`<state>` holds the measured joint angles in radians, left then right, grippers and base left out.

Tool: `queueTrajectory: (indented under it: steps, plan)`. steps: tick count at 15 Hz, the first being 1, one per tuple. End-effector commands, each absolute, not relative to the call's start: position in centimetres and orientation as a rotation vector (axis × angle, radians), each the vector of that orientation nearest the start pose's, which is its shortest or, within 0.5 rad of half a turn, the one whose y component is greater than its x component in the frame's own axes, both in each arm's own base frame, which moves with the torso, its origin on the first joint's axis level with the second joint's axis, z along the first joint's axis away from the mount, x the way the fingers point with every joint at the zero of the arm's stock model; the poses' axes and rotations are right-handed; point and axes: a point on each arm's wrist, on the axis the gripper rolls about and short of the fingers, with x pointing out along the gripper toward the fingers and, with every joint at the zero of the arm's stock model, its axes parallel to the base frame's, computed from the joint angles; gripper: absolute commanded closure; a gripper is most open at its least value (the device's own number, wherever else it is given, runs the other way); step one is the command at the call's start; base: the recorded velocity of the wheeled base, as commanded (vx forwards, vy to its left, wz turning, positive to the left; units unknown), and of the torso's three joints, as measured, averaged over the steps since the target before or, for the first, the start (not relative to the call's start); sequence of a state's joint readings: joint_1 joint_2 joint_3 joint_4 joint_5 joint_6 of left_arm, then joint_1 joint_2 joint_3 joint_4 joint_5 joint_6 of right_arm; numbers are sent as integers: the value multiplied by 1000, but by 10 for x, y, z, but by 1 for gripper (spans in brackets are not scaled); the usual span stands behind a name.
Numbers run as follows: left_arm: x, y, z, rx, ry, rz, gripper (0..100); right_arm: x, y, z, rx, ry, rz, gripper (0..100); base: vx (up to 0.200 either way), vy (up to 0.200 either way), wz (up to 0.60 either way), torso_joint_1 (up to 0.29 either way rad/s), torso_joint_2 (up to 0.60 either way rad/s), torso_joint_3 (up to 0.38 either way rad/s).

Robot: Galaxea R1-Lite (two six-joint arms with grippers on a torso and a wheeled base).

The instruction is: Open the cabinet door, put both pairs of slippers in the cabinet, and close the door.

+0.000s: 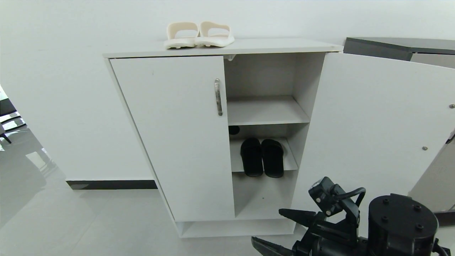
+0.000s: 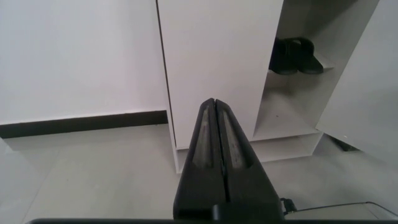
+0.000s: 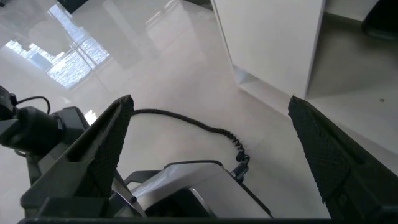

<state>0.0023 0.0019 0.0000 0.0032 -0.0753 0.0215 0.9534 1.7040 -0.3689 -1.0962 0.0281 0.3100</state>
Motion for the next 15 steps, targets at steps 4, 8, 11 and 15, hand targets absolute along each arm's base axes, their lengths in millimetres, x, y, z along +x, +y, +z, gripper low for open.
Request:
queueTrajectory:
  steps: [4, 8, 11, 15]
  plan:
    - [-23, -2, 75, 21, 4, -72, 100, 146, 208, 119, 169, 379, 935, 0, 0, 200, 0, 4, -1, 5]
    - [-23, -2, 75, 21, 4, -72, 100, 146, 208, 118, 166, 384, 935, 0, 0, 200, 0, 0, 2, 4]
    - [-23, -2, 75, 21, 4, -72, 100, 146, 207, 117, 164, 385, 937, 0, 0, 200, 0, 4, 2, 1]
    - [-23, -2, 75, 21, 4, -72, 100, 146, 208, 116, 164, 390, 937, 0, 0, 200, 0, -1, 1, 2]
